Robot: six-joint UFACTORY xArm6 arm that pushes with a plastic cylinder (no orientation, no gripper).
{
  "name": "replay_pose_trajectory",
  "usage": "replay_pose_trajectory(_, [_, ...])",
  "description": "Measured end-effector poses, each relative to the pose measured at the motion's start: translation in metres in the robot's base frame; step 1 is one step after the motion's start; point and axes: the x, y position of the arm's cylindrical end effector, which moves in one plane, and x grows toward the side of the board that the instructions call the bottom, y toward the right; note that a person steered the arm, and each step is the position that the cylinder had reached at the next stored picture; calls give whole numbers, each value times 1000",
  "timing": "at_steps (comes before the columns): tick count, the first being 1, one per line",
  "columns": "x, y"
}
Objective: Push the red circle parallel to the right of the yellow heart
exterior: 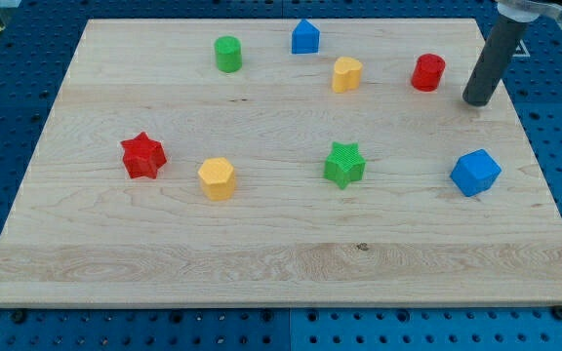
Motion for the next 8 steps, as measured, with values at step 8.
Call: replay_pose_trajectory(8, [-15, -3])
